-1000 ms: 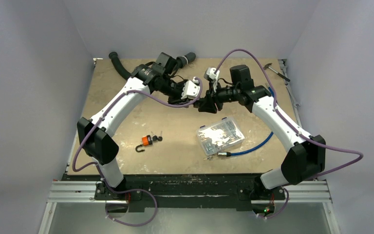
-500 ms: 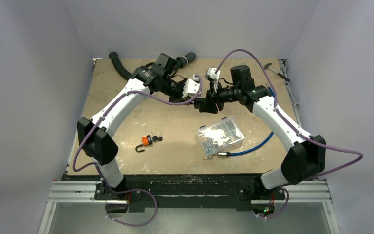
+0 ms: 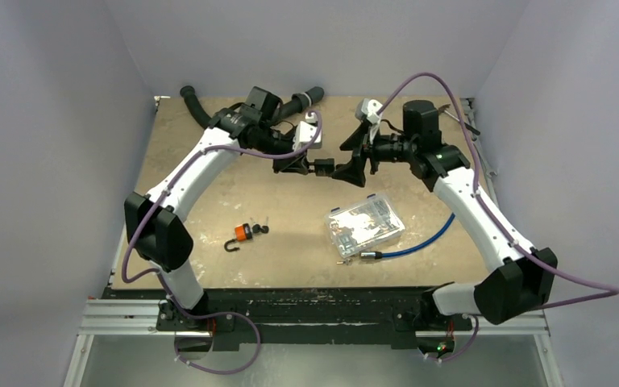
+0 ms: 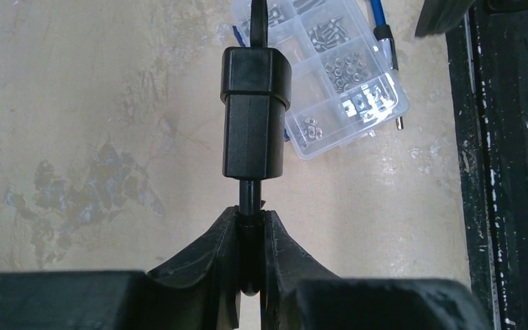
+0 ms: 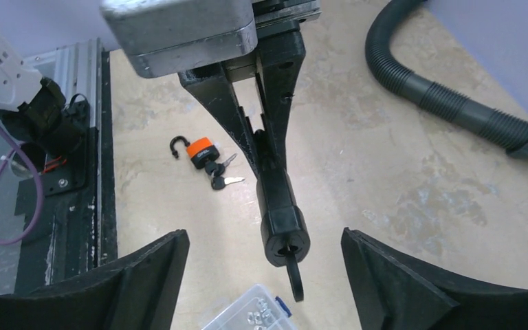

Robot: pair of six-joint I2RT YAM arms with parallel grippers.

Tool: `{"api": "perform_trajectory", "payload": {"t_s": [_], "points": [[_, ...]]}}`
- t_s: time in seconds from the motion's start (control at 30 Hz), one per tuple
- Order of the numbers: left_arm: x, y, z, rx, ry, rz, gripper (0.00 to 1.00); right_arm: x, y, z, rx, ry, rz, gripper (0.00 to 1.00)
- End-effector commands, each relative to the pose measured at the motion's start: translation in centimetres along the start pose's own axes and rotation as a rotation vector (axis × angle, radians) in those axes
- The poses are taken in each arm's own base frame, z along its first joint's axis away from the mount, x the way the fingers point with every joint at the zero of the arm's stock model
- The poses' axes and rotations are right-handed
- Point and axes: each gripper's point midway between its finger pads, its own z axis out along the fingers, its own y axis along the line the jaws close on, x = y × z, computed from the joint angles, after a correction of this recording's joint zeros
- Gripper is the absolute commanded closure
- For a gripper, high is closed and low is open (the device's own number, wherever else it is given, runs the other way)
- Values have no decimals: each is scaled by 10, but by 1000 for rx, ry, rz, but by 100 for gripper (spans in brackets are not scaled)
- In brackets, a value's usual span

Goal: Lock with the key
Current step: Lock the lock.

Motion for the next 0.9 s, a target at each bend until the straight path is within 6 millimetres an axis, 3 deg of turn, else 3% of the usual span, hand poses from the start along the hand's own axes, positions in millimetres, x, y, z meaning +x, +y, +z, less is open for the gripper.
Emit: {"api": "perform_trajectory", "payload": {"t_s": [0.0, 0.27, 0.43, 0.6, 0.77, 0.87], "points": [[-59, -7, -37, -15, -188, 90, 100, -30, 4, -17, 26, -80, -46, 5], [-90, -9, -57, -9, -278, 38, 100, -49, 30, -23, -83, -146, -53, 1], [-108, -13, -61, 9, -341, 24, 100, -39, 34, -20, -125, -114, -18, 1], [-108, -26, -59, 31, -334, 48, 100, -45, 33, -19, -136, -119, -18, 1], [-97, -36, -58, 42, -301, 34, 100, -63, 33, -23, -123, -158, -44, 1], [-103, -36, -60, 39, -317, 37, 100, -56, 30, -19, -137, -133, -7, 1]]}}
